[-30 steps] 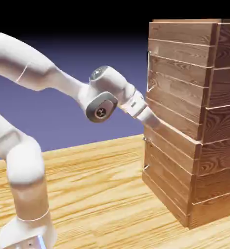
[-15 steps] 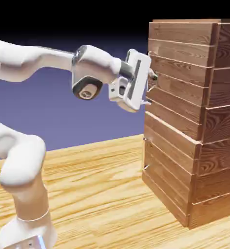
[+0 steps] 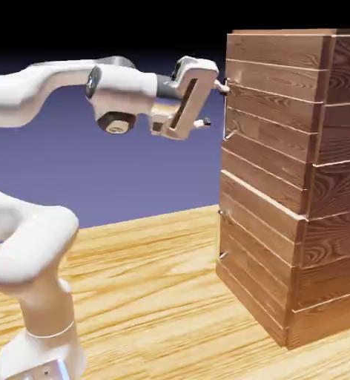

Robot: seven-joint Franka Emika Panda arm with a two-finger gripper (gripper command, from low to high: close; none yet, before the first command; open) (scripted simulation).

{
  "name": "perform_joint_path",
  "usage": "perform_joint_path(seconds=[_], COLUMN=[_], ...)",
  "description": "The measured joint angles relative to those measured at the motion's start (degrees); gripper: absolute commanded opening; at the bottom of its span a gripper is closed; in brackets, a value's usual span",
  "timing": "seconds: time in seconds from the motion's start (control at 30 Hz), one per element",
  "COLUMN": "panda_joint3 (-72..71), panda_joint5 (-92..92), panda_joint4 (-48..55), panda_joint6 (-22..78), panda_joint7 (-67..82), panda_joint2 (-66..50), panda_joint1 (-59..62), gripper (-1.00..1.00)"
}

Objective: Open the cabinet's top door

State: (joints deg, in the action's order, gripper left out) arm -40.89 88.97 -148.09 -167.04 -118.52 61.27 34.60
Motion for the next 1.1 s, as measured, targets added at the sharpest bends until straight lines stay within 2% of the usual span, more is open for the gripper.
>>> perform_joint_path(seconds=[0.53, 0.6, 0.73, 0.77, 0.83, 1.1], panda_joint3=[-18.3, -18.4, -21.3, -22.0, -22.0, -7.6], panda_joint5=[39.9, 40.0, 43.6, 44.5, 44.5, 41.3], panda_joint4=[5.8, 5.8, 11.1, 12.5, 12.5, -3.9], panda_joint6=[3.1, 3.1, 5.9, 6.6, 6.6, 24.5], panda_joint7=[-34.1, -34.2, -32.9, -32.5, -32.5, -24.5], panda_joint2=[12.8, 12.9, 11.8, 11.5, 11.5, 14.5], panda_joint1=[15.8, 15.9, 24.1, 26.2, 26.2, 11.9], gripper=[1.00, 1.00, 1.00, -1.00, -1.00, -1.00])
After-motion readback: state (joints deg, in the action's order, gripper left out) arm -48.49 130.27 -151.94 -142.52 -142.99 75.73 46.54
